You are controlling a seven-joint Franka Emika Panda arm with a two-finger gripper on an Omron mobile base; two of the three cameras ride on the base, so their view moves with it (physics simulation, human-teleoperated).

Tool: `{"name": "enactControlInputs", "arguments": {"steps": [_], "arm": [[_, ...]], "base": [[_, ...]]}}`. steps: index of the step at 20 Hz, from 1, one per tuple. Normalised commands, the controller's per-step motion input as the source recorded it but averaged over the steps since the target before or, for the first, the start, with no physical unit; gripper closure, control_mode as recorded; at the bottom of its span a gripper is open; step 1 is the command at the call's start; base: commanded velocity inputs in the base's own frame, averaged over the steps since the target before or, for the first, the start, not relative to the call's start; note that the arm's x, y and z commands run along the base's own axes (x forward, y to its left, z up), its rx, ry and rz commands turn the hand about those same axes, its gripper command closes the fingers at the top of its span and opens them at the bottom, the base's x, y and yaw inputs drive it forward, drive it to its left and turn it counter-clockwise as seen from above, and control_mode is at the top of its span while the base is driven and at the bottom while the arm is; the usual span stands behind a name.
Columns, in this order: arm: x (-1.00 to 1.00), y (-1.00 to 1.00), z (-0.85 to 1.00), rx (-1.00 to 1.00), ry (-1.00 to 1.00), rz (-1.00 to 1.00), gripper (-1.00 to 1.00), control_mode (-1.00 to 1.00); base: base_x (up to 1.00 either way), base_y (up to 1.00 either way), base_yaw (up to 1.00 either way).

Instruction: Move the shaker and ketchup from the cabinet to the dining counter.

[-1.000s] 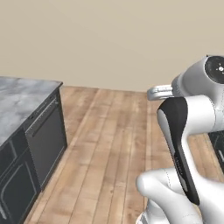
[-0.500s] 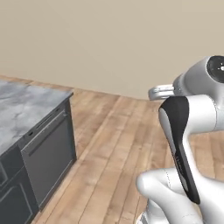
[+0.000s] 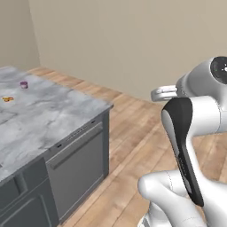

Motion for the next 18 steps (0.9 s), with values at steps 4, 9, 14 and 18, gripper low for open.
{"name": "enactControlInputs", "arguments": {"steps": [4,9,14,18], "arm": [[0.00,0.00,0.00,0.00,0.00,0.00,1.00,1.00],[0.00,0.00,0.00,0.00,0.00,0.00,1.00,1.00],[0.00,0.00,0.00,0.00,0.00,0.00,1.00,1.00],[0.00,0.00,0.00,0.00,0.00,0.00,1.00,1.00]], "base": [[0.99,-0.28,0.50],[0.96,-0.60,0.44],[1.00,-0.44,0.45],[1.00,-0.07,0.44]]}}
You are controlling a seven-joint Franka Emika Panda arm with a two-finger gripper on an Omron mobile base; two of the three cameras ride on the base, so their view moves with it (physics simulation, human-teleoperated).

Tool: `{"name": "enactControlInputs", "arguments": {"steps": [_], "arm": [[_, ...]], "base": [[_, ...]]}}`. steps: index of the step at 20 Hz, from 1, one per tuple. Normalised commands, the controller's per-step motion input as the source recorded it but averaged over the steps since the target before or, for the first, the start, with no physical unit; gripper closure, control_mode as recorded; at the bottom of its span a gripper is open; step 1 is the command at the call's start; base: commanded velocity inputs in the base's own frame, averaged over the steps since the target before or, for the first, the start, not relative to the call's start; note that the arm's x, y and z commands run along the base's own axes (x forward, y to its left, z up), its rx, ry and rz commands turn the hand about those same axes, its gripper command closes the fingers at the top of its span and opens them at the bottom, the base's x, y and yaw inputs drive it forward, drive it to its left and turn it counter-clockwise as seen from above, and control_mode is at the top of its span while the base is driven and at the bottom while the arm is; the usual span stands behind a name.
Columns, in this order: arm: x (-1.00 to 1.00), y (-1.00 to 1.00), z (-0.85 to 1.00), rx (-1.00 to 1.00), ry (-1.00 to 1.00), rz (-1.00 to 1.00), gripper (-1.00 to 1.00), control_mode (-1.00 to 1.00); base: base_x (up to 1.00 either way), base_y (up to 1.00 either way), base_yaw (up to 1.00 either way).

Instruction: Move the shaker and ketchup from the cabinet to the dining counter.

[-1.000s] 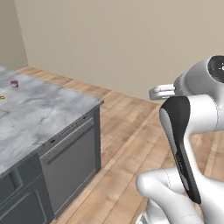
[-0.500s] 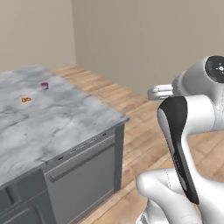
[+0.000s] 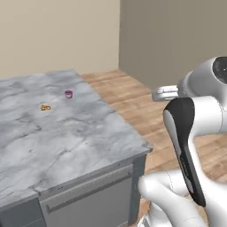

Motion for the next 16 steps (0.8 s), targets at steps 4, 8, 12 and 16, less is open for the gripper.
{"name": "enactControlInputs", "arguments": {"steps": [4,8,12,16], "arm": [[0.00,0.00,0.00,0.00,0.00,0.00,1.00,1.00],[0.46,-0.12,-0.01,0.05,0.10,0.24,1.00,-1.00],[0.99,-0.41,-0.27,0.13,0.13,0.56,1.00,-1.00],[1.00,-0.21,-0.48,0.13,0.02,0.59,1.00,-1.00]], "base": [[0.99,-0.06,0.44],[0.44,0.00,0.24],[0.00,0.00,0.00],[0.00,0.00,0.00]]}}
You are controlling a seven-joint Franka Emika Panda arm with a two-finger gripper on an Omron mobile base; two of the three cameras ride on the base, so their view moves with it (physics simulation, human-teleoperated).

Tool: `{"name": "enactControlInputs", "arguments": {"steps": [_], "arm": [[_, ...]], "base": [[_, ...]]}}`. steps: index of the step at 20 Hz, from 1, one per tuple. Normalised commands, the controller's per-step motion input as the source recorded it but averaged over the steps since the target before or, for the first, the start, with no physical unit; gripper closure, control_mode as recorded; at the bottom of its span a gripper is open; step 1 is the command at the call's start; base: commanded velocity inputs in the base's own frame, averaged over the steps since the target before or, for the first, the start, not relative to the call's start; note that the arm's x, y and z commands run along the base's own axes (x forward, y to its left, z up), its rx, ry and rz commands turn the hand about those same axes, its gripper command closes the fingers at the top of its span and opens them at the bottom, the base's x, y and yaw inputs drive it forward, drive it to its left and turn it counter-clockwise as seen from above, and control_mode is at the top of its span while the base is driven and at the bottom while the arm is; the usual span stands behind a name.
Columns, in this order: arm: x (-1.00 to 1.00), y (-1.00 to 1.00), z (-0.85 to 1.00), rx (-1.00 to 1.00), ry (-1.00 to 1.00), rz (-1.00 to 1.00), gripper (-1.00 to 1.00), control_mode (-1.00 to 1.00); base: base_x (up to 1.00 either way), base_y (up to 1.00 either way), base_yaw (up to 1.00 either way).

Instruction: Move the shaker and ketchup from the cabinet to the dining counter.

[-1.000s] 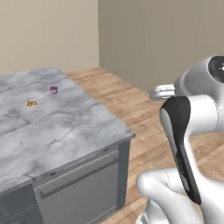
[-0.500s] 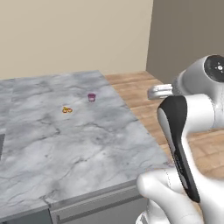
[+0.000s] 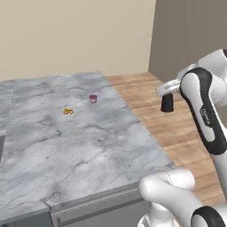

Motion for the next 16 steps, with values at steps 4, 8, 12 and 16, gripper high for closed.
{"name": "enactControlInputs", "arguments": {"steps": [4,8,12,16], "arm": [[0.95,0.10,-0.64,0.12,0.00,0.50,1.00,-1.00],[0.93,0.53,-0.48,0.07,-0.02,0.34,1.00,-1.00],[0.81,0.79,-0.47,0.02,-0.02,0.25,1.00,-1.00],[0.57,0.52,-0.64,0.01,-0.10,0.18,1.00,-1.00]], "base": [[0.00,0.00,0.00],[0.00,0.00,0.00],[0.00,0.00,0.00],[0.00,0.00,0.00]]}}
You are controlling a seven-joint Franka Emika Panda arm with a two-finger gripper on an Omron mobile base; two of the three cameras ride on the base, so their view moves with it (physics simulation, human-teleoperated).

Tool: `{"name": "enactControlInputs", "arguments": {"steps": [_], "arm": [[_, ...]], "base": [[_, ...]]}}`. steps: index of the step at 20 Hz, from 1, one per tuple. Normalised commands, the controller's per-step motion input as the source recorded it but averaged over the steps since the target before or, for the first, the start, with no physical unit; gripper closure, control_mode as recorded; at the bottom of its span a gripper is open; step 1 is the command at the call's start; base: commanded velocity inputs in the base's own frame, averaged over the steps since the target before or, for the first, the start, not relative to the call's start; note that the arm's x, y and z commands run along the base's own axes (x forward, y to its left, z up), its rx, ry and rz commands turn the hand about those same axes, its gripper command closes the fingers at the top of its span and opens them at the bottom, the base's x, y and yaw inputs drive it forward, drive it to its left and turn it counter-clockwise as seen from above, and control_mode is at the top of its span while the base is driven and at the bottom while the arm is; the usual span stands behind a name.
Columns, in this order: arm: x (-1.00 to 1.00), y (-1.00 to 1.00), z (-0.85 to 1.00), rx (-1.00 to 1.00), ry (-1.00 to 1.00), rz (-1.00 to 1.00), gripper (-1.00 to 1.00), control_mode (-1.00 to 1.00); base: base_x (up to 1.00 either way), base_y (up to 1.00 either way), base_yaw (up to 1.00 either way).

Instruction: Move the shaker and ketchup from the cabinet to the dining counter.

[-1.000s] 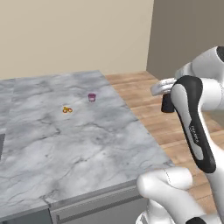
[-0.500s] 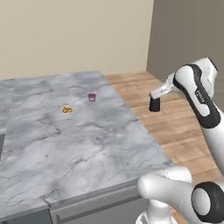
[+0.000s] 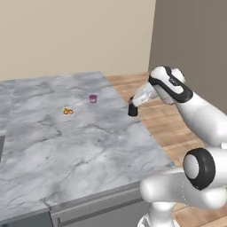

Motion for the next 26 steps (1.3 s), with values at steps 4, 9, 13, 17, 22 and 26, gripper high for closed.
{"name": "enactControlInputs", "arguments": {"steps": [4,9,13,17,22,26], "arm": [[0.63,0.34,-0.74,0.03,-0.11,0.14,1.00,-1.00],[0.55,0.26,-0.55,0.01,-0.03,0.10,1.00,-1.00],[0.55,0.14,-0.48,0.00,0.00,0.07,1.00,-1.00],[0.48,0.02,-0.45,0.00,0.00,0.06,1.00,-1.00],[0.30,0.02,-0.52,0.00,-0.01,0.06,1.00,-1.00],[0.27,0.05,-0.53,0.00,-0.02,0.06,1.00,-1.00]], "base": [[0.00,0.00,0.00],[0.00,0.00,0.00],[0.00,0.00,0.00],[0.00,0.00,0.00],[0.00,0.00,0.00],[0.00,0.00,0.00]]}}
